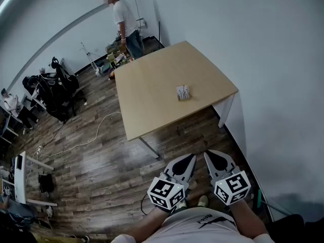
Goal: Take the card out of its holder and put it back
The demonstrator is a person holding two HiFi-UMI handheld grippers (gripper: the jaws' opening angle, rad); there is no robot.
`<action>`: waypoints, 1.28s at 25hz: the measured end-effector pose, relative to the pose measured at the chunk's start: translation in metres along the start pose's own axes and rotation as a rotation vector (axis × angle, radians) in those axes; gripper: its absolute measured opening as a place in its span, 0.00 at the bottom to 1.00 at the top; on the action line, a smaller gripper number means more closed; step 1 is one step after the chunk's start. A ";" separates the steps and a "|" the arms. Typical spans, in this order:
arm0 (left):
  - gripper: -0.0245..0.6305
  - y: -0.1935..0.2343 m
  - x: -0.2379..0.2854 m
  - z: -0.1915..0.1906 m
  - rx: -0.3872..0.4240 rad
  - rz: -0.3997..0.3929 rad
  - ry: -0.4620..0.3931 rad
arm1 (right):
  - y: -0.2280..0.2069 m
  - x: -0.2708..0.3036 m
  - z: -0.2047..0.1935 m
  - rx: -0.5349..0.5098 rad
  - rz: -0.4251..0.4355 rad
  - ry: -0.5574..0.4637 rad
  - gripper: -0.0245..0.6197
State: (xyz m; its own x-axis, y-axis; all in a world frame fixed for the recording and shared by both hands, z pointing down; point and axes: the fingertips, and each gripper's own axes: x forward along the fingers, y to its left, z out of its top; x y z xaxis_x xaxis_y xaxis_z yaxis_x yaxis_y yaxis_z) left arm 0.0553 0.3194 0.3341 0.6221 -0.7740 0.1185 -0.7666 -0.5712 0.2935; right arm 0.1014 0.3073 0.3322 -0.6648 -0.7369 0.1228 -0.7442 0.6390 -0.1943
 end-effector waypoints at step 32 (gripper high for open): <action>0.06 0.059 0.079 0.006 0.001 0.029 0.000 | -0.076 0.056 -0.002 0.043 0.060 0.013 0.06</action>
State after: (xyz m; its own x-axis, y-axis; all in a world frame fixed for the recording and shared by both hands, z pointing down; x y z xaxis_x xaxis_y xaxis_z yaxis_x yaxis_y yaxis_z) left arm 0.0585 0.2230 0.3553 0.5995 -0.7902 0.1269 -0.7844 -0.5486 0.2894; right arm 0.1212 0.2178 0.3555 -0.7087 -0.6949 0.1219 -0.7001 0.6714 -0.2432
